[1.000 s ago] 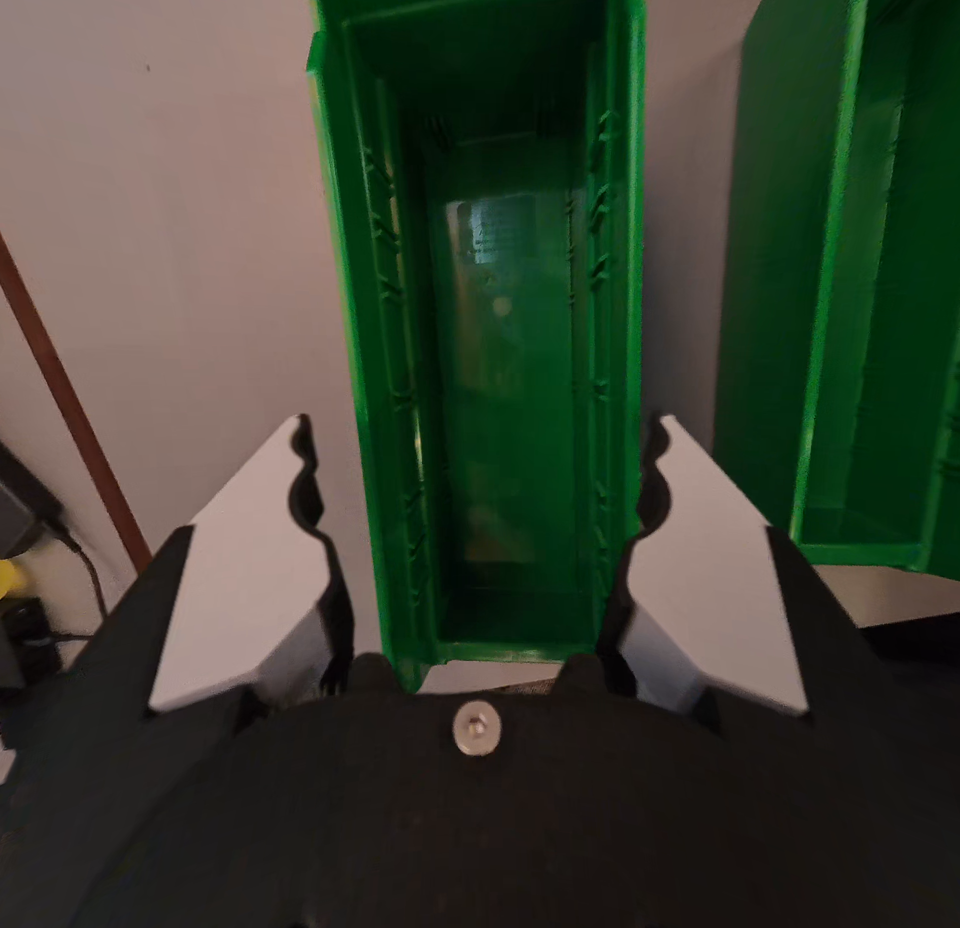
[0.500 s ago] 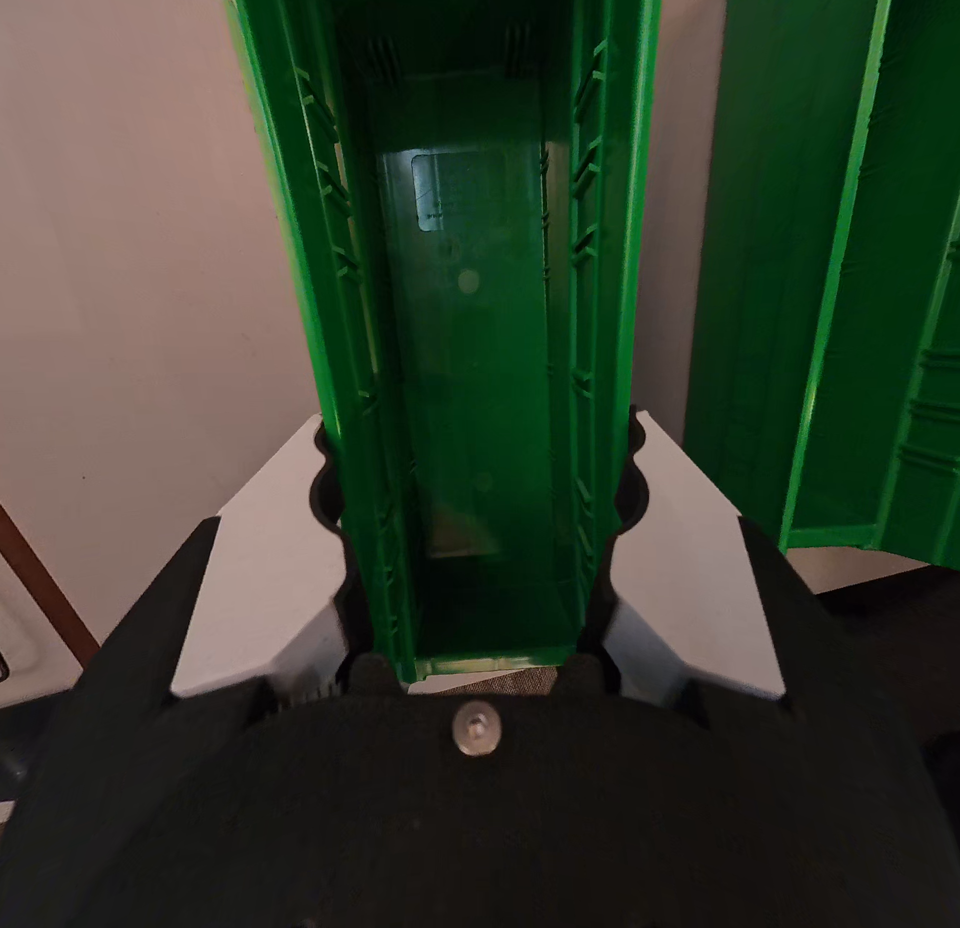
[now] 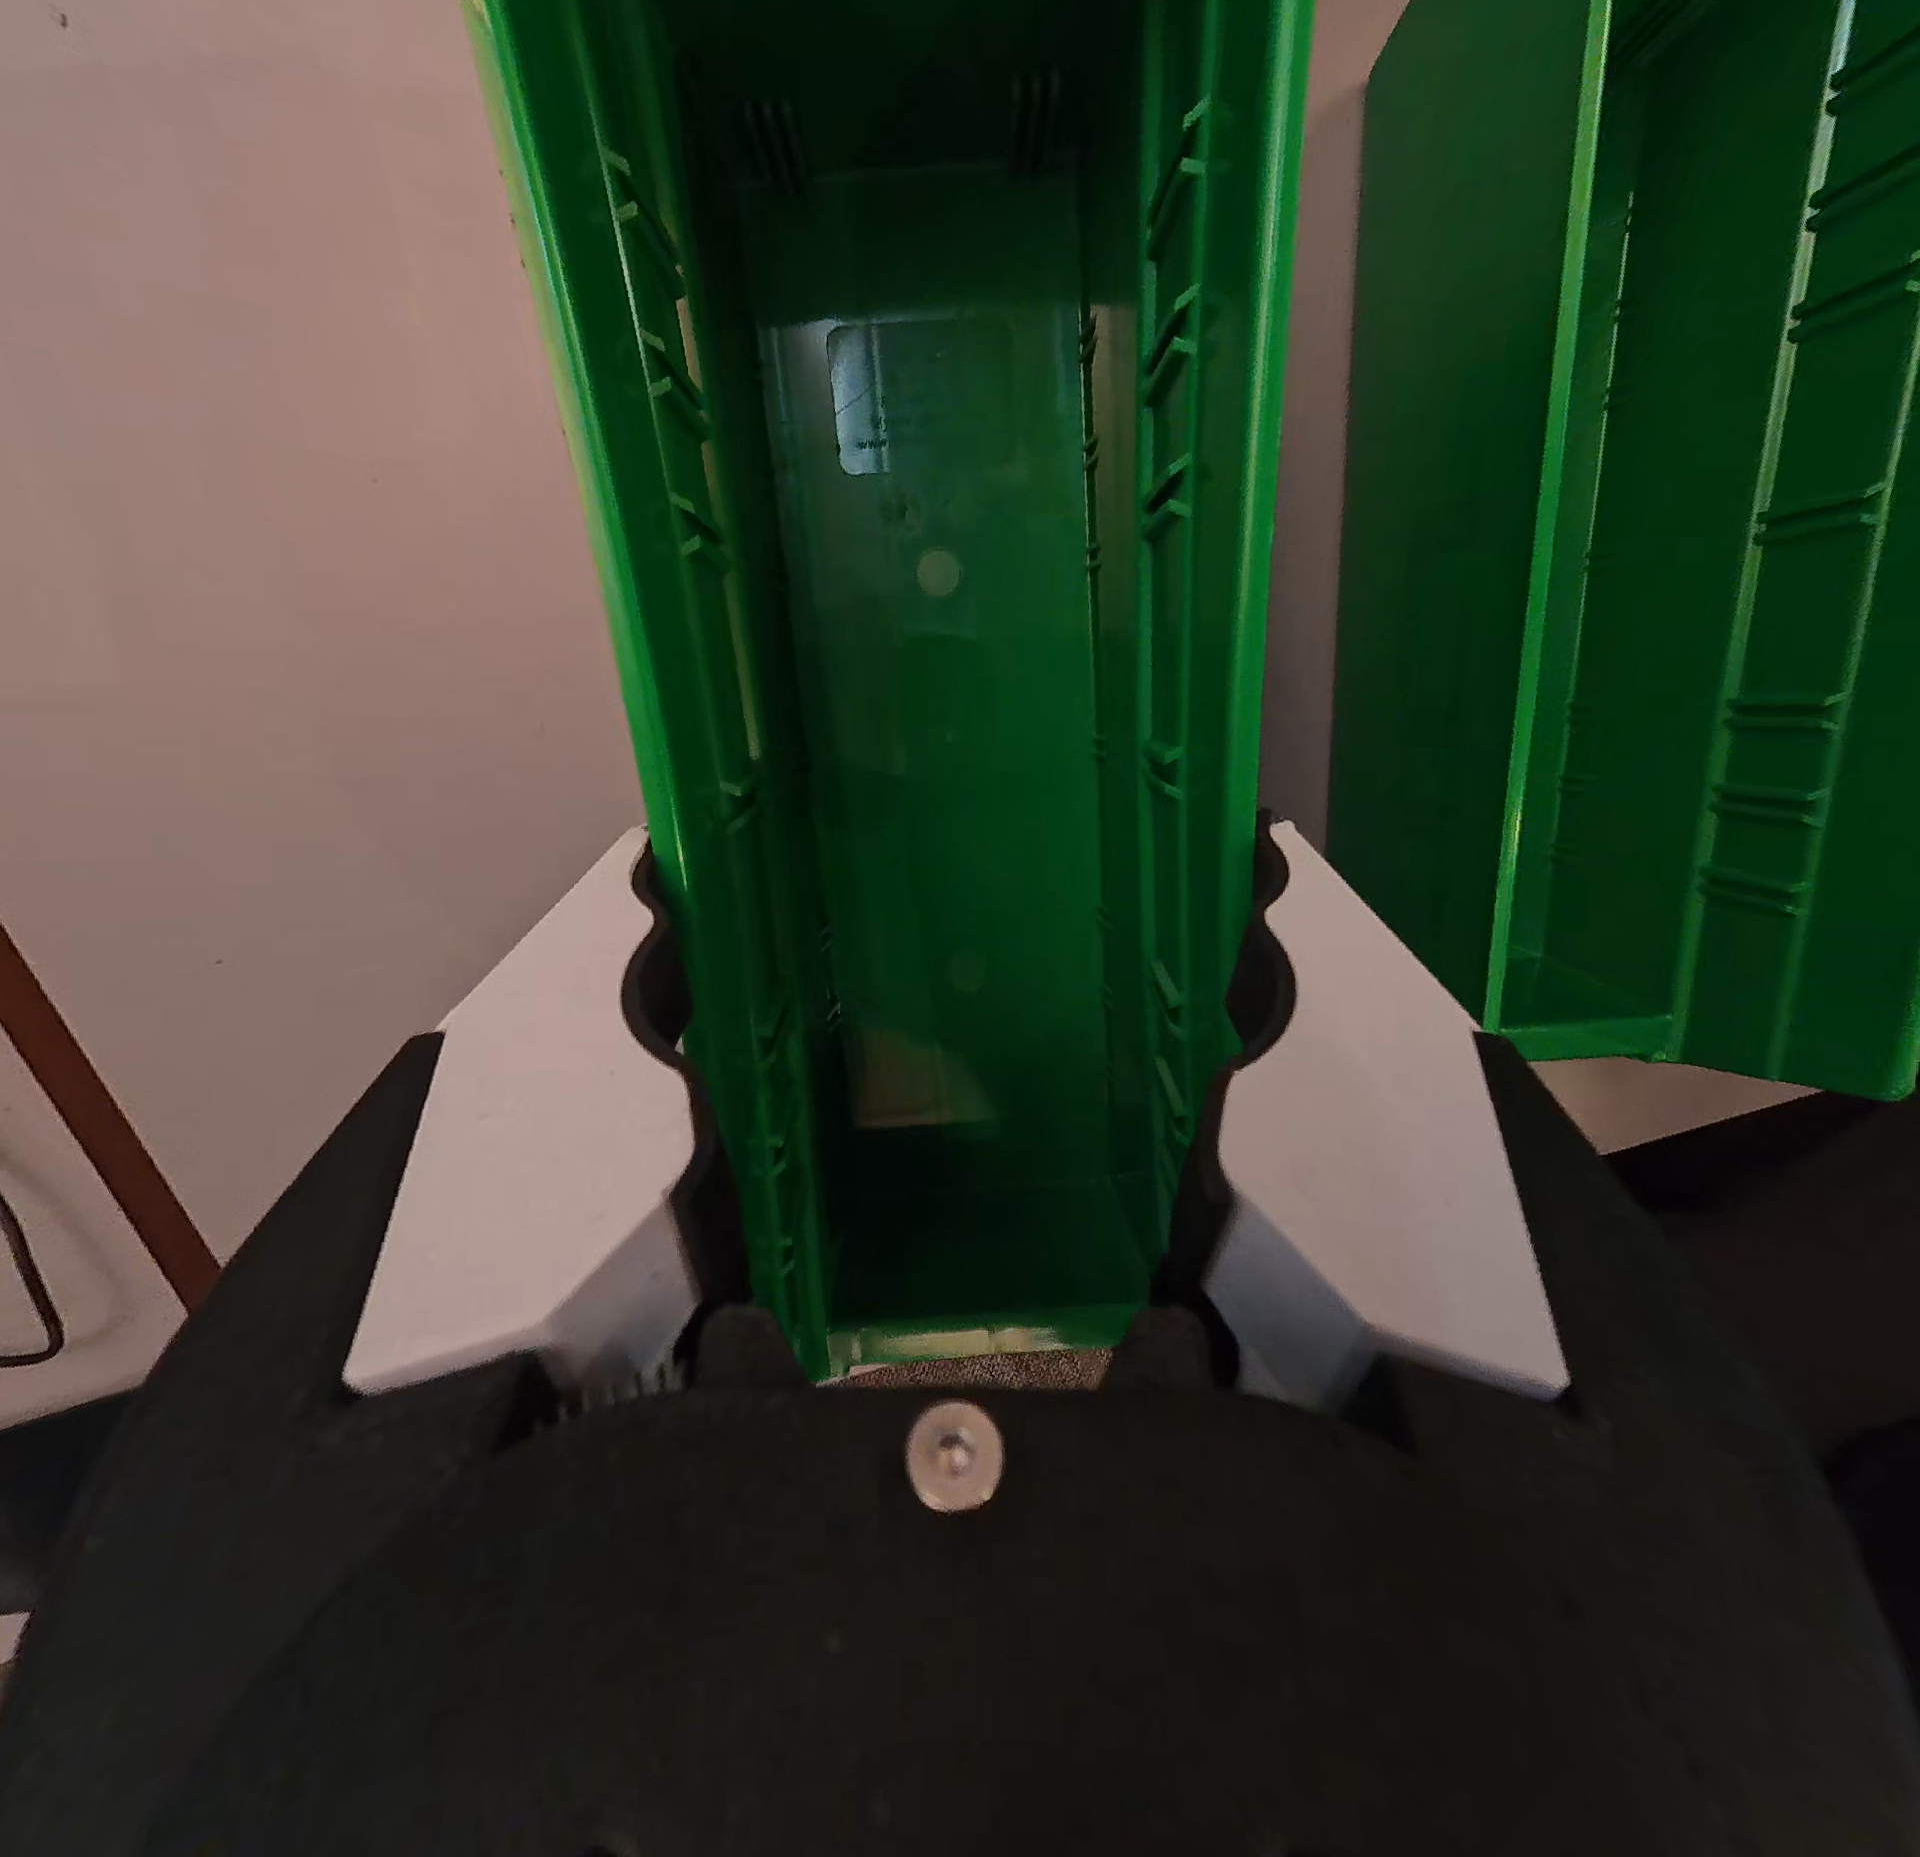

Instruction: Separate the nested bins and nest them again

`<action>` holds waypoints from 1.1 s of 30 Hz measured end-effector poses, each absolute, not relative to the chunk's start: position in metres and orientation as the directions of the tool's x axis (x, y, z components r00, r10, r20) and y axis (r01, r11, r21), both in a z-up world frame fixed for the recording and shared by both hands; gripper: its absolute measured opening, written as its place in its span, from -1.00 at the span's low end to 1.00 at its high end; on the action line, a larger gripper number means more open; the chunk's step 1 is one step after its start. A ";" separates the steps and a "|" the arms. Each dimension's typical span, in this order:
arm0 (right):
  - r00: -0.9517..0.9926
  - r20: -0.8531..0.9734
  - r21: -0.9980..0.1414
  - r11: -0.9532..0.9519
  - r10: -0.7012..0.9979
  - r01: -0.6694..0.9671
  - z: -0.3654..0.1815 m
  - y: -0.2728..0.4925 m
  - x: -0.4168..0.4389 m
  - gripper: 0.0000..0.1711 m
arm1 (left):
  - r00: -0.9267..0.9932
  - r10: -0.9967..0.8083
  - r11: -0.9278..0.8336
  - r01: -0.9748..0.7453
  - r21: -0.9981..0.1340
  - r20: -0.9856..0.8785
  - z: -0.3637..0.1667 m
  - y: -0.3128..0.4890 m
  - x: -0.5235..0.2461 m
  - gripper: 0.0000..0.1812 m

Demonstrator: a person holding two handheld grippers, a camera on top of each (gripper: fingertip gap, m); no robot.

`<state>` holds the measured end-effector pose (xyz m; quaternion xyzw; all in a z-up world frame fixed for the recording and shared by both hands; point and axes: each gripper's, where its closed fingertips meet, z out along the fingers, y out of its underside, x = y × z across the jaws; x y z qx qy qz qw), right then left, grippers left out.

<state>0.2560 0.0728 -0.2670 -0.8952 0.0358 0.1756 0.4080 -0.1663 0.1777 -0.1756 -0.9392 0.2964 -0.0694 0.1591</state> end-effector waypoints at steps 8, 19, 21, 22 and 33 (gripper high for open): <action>0.935 -0.345 -0.717 -0.665 0.080 -0.208 -0.267 0.073 0.256 -0.86 | 0.815 -0.580 -0.771 -0.546 -0.328 0.009 -0.175 0.178 -0.172 0.19; 0.935 -0.345 -0.717 -0.665 0.081 -0.207 -0.267 0.072 0.256 -0.86 | 0.790 -0.613 -0.754 -0.590 -0.291 -0.014 -0.195 0.172 -0.175 0.25; 0.935 -0.347 -0.717 -0.665 0.081 -0.209 -0.267 0.072 0.256 -0.86 | 0.790 -0.613 -0.759 -0.591 -0.273 -0.007 -0.199 0.170 -0.176 0.28; 0.935 -0.347 -0.717 -0.665 0.081 -0.209 -0.267 0.072 0.256 -0.86 | 0.790 -0.613 -0.758 -0.591 -0.275 -0.006 -0.199 0.169 -0.176 0.28; 0.933 -0.350 -0.716 -0.665 0.080 -0.211 -0.267 0.073 0.257 -0.86 | 0.748 -0.653 -0.710 -0.660 -0.246 -0.122 -0.187 0.174 -0.184 0.14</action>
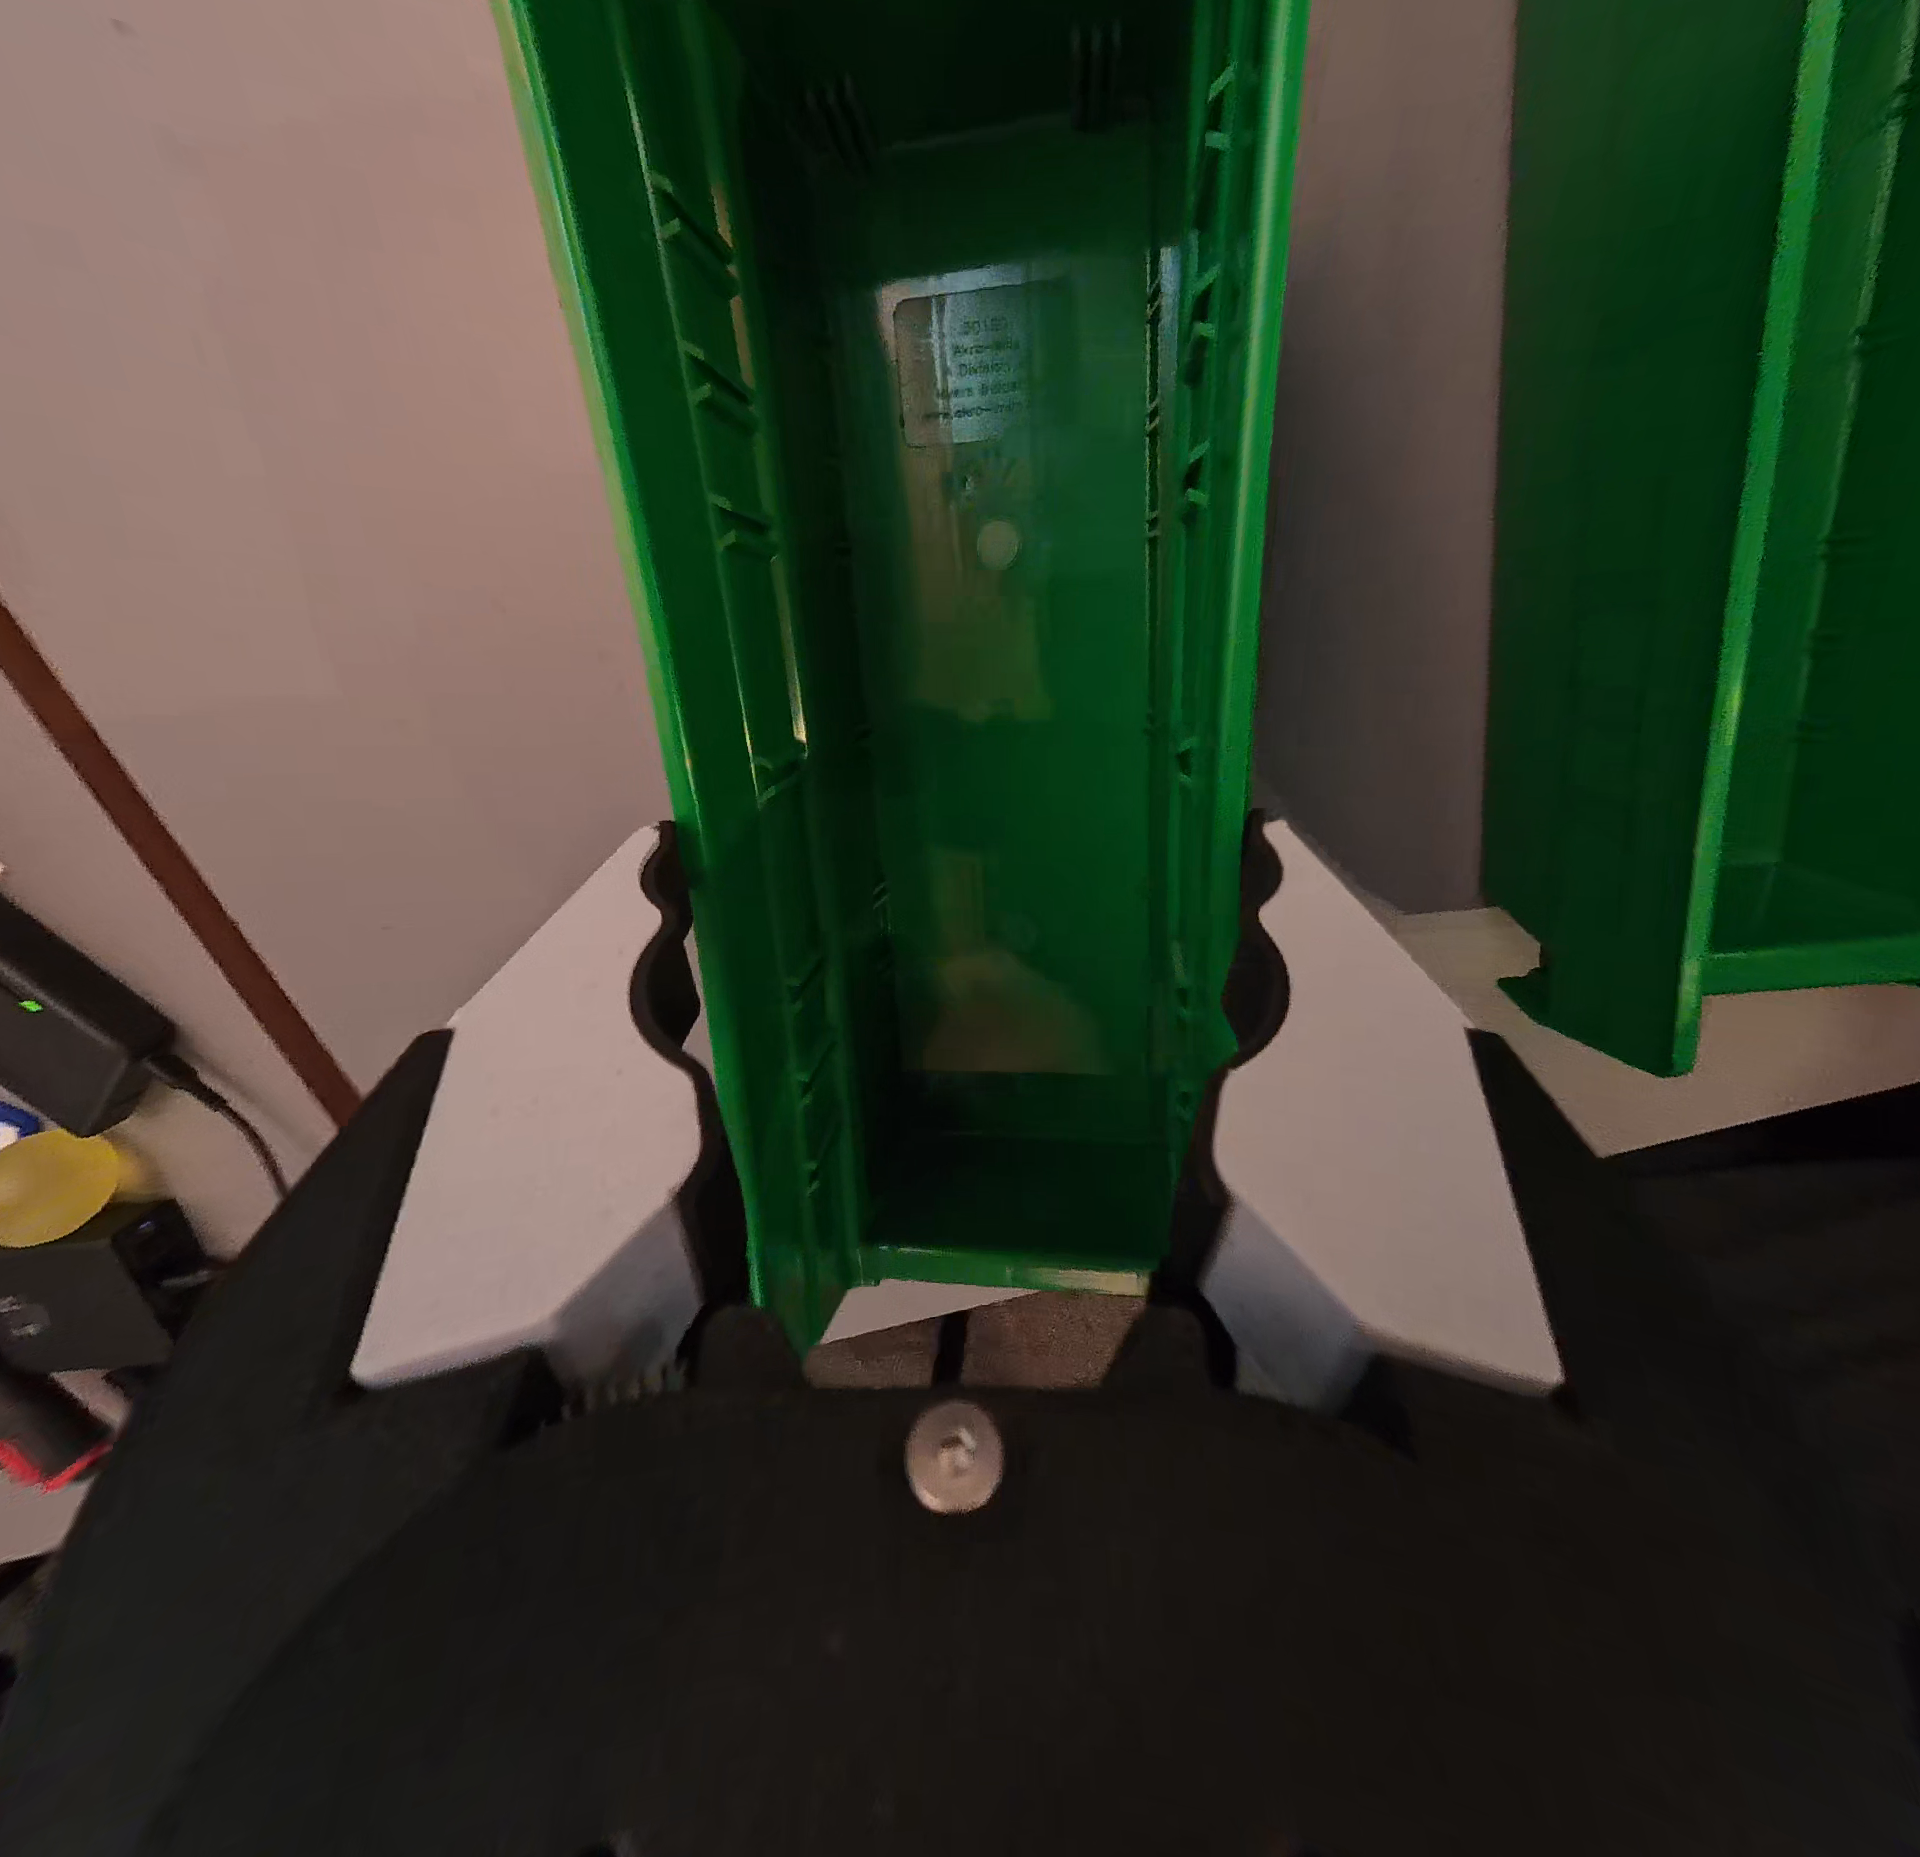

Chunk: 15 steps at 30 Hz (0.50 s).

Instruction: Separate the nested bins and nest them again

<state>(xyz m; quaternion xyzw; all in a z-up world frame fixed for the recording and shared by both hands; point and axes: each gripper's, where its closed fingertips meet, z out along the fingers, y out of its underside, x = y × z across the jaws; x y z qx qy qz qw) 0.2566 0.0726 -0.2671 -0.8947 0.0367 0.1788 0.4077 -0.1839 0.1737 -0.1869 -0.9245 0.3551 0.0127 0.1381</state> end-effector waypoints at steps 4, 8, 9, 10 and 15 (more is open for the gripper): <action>0.933 -0.351 -0.716 -0.665 0.080 -0.212 -0.267 0.073 0.257 -0.86 | 0.750 -0.654 -0.705 -0.651 -0.282 -0.098 -0.180 0.176 -0.180 0.09; 0.933 -0.351 -0.716 -0.665 0.080 -0.213 -0.267 0.073 0.257 -0.87 | 0.766 -0.640 -0.731 -0.583 -0.355 0.059 -0.172 0.174 -0.168 0.08; 0.933 -0.352 -0.715 -0.665 0.080 -0.213 -0.267 0.073 0.257 -0.87 | 0.765 -0.641 -0.731 -0.583 -0.355 0.063 -0.172 0.174 -0.168 0.08; 0.933 -0.351 -0.715 -0.666 0.080 -0.213 -0.267 0.073 0.257 -0.87 | 0.762 -0.645 -0.729 -0.593 -0.343 0.055 -0.174 0.173 -0.169 0.08; 0.933 -0.351 -0.715 -0.666 0.081 -0.211 -0.267 0.072 0.256 -0.86 | 0.764 -0.641 -0.736 -0.582 -0.346 0.080 -0.178 0.172 -0.168 0.11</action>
